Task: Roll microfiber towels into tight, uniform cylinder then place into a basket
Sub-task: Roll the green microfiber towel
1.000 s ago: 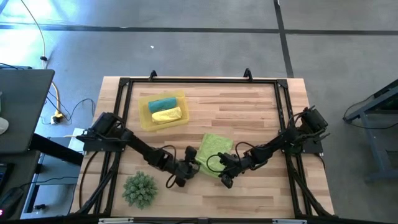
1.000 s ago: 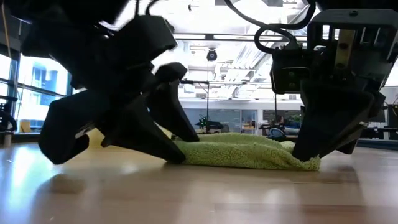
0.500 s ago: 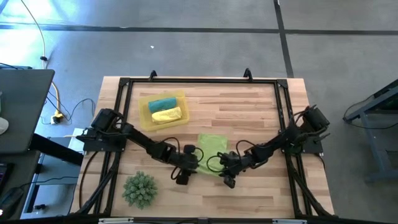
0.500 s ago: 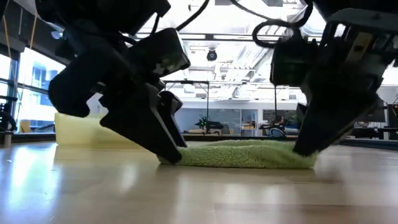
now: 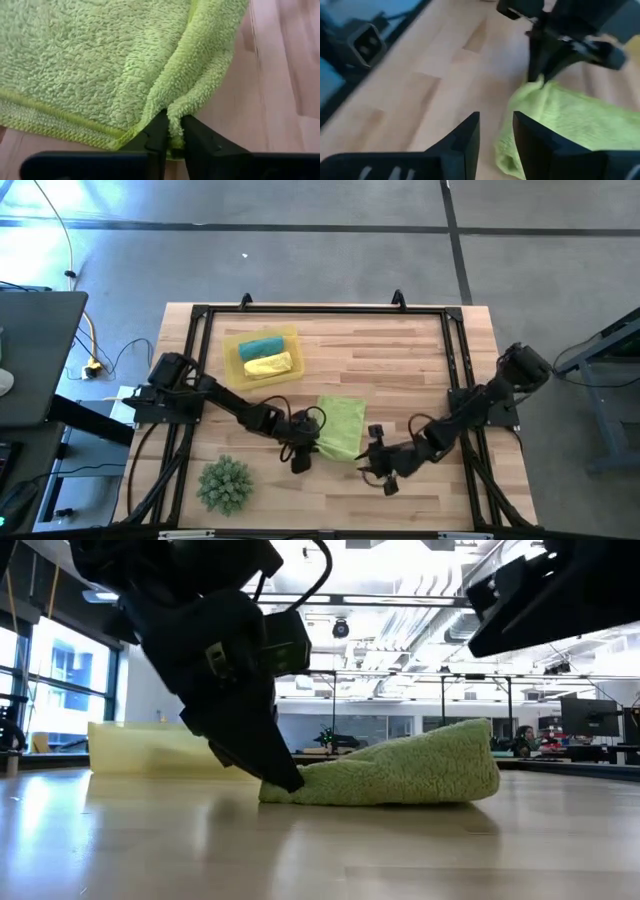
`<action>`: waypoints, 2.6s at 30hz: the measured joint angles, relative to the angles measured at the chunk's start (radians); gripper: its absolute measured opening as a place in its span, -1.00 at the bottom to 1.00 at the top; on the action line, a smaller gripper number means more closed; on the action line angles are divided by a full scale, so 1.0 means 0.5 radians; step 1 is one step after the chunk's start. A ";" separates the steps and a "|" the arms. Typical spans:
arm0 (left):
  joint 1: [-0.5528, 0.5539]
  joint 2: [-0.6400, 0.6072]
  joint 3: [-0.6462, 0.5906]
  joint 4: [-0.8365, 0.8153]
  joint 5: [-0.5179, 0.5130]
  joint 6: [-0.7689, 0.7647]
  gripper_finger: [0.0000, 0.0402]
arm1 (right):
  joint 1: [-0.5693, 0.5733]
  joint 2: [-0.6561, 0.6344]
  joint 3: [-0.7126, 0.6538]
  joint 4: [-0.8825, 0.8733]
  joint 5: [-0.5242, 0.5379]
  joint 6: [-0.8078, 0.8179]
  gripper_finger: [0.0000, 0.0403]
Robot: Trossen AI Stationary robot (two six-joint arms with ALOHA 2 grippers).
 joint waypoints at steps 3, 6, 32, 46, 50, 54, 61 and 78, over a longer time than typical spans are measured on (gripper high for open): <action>0.023 0.000 0.000 0.000 0.076 -0.064 -0.88 | 0.076 0.046 0.000 0.003 0.247 -0.018 -0.45; 0.036 0.000 0.000 0.001 0.129 -0.126 -0.94 | 0.099 0.116 0.000 0.079 0.358 0.083 -0.45; 0.058 0.002 -0.002 0.012 0.220 -0.358 -0.97 | 0.022 0.389 0.005 0.319 0.203 -0.541 -0.08; 0.056 0.012 -0.011 0.101 0.349 -0.531 -0.97 | -0.007 0.389 0.005 0.091 0.310 -0.156 -0.12; 0.056 0.012 -0.011 0.102 0.355 -0.538 -0.97 | -0.017 0.389 0.005 0.091 0.310 -0.094 -0.12; 0.056 0.013 -0.011 0.103 0.358 -0.543 -0.97 | -0.017 0.417 0.005 0.099 0.311 -0.014 -0.13; 0.056 0.013 -0.009 0.096 0.362 -0.545 -0.97 | 0.002 0.343 0.010 -0.146 0.184 0.377 -0.13; 0.090 0.013 -0.009 0.105 0.383 -0.535 -0.97 | -0.034 0.246 0.204 -0.102 0.058 0.253 -0.12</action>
